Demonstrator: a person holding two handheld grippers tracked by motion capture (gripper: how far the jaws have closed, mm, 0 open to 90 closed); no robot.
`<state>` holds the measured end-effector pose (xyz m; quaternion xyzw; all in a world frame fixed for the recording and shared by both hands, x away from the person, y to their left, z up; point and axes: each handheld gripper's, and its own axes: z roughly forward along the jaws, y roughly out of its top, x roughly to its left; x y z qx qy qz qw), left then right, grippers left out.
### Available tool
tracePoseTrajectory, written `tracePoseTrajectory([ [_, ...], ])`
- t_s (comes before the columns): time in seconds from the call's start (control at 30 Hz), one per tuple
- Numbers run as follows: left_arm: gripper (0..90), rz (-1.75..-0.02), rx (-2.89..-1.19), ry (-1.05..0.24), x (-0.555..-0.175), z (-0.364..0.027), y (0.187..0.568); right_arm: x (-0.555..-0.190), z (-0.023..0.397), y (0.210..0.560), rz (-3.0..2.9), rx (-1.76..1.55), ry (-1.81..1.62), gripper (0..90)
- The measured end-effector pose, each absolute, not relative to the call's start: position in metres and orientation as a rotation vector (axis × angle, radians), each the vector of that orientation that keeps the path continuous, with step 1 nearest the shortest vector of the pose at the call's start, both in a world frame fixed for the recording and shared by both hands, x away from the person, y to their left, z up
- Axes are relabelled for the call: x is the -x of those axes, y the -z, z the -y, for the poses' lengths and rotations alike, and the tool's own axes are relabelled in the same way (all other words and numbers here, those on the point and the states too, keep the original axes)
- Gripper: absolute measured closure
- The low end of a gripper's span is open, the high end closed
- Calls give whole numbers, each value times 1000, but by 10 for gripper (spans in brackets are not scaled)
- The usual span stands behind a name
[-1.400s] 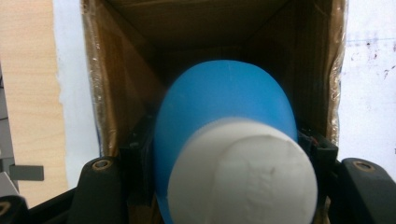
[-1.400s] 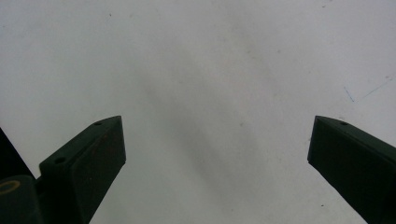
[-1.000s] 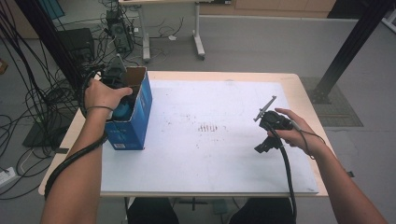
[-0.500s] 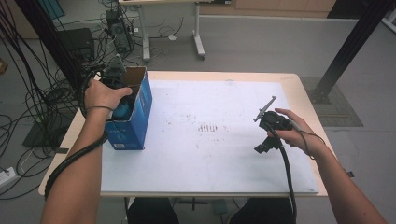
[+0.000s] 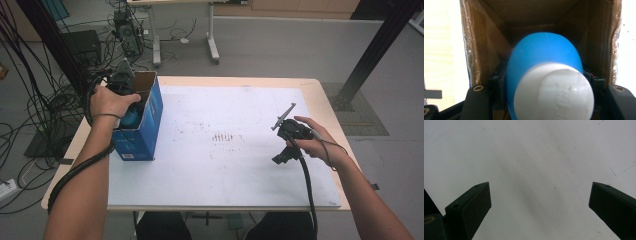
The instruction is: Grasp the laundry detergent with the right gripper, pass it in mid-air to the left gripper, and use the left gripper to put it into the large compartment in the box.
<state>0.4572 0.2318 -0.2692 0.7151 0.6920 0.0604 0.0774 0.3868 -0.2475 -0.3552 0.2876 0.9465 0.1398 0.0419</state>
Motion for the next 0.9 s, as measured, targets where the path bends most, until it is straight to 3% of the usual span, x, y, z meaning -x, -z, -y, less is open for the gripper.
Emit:
tracePoseTrajectory([
  [0.9,375,-2083,-2139,-181,-458,-231,269,-386,250,354,-2885,-886,-435,41],
])
